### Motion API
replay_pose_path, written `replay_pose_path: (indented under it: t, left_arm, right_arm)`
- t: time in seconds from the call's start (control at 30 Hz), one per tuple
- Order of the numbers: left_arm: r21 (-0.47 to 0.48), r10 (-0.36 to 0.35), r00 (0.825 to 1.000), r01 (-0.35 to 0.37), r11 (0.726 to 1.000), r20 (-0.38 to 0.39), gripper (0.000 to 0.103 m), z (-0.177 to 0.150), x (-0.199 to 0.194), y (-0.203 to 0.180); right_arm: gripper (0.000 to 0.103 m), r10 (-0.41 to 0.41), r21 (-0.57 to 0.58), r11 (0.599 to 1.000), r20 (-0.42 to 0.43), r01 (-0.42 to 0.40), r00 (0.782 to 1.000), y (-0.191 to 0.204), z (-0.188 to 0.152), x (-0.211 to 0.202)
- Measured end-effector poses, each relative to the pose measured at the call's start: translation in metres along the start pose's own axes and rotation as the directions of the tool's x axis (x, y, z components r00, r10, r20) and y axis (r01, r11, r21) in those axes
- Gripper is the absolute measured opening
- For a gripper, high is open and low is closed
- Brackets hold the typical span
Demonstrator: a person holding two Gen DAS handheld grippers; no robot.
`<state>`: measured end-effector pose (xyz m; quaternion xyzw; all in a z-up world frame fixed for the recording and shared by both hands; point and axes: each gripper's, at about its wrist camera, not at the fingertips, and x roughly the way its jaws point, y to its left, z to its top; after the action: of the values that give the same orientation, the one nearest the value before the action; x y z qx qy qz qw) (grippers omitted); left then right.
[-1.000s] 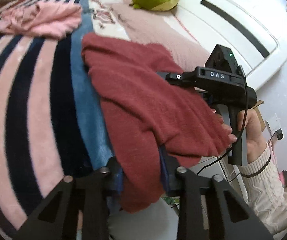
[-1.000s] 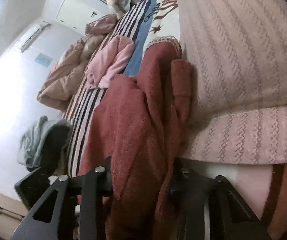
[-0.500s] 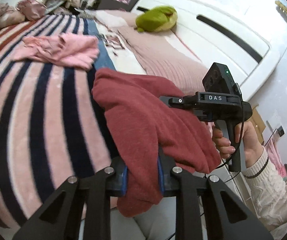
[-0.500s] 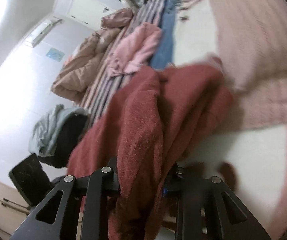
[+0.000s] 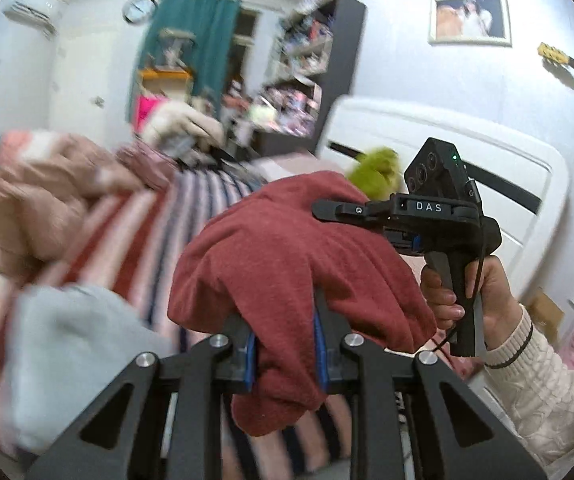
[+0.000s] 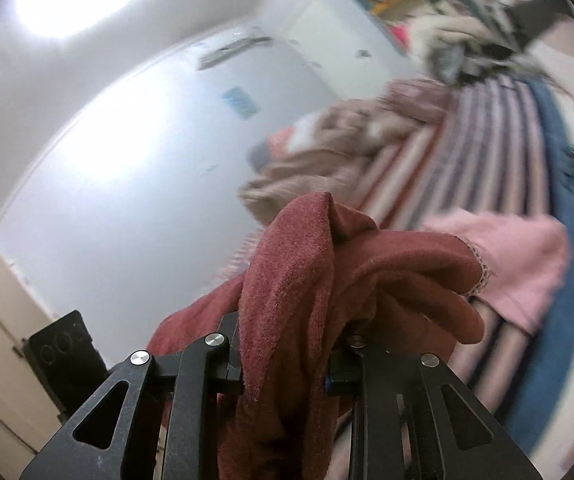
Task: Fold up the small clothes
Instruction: 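Grasp the folded red garment with both grippers and lift it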
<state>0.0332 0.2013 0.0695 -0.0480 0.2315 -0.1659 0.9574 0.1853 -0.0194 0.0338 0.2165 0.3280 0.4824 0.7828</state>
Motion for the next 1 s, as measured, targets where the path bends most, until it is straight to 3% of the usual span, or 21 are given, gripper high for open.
replay_pose_path:
  t: [0.13, 0.23, 0.37, 0.5, 0.67, 0.77, 0.83, 0.93, 1.0]
  left_arm:
    - [-0.03, 0.147, 0.989, -0.146, 0.989, 0.034, 0.019, 0.018, -0.047, 0.046]
    - [-0.065, 0.231, 0.973, -0.229, 0.971, 0.025, 0.019, 0.019, -0.067, 0.082]
    - [-0.174, 0.262, 0.962, -0.271, 0.947, -0.072, 0.019, -0.009, -0.072, 0.146]
    - [-0.247, 0.255, 0.959, -0.28, 0.928, -0.126, 0.021, -0.04, -0.063, 0.186]
    - [-0.301, 0.219, 0.968, -0.246, 0.921, -0.121, 0.03, -0.055, -0.059, 0.204]
    - [-0.293, 0.234, 0.966, -0.257, 0.921, -0.112, 0.042, -0.056, -0.059, 0.203]
    - [-0.278, 0.251, 0.963, -0.27, 0.922, -0.101, 0.064, -0.056, -0.065, 0.196]
    - [-0.269, 0.247, 0.967, -0.256, 0.928, -0.068, 0.07, -0.051, -0.072, 0.189]
    - [-0.263, 0.247, 0.968, -0.249, 0.932, -0.041, 0.076, -0.046, -0.078, 0.184]
  right_arm:
    - [0.019, 0.077, -0.044, 0.996, -0.044, -0.079, 0.996, 0.053, 0.032, 0.07]
    - [0.019, 0.138, -0.032, 0.989, -0.094, -0.142, 0.986, 0.083, 0.037, 0.129]
    - [0.019, 0.131, 0.01, 0.991, -0.194, -0.131, 0.972, 0.091, 0.02, 0.205]
    - [0.022, 0.073, 0.055, 0.997, -0.295, -0.059, 0.953, 0.069, -0.014, 0.263]
    - [0.03, 0.056, 0.103, 0.994, -0.347, -0.021, 0.936, 0.041, -0.038, 0.288]
    - [0.033, 0.046, 0.092, 0.996, -0.358, -0.014, 0.932, 0.041, -0.038, 0.293]
    - [0.047, 0.021, 0.061, 0.998, -0.376, 0.002, 0.927, 0.045, -0.035, 0.294]
    - [0.07, -0.007, 0.018, 1.0, -0.413, 0.016, 0.911, 0.052, -0.031, 0.29]
    - [0.074, -0.01, 0.002, 1.0, -0.404, 0.012, 0.915, 0.056, -0.028, 0.275]
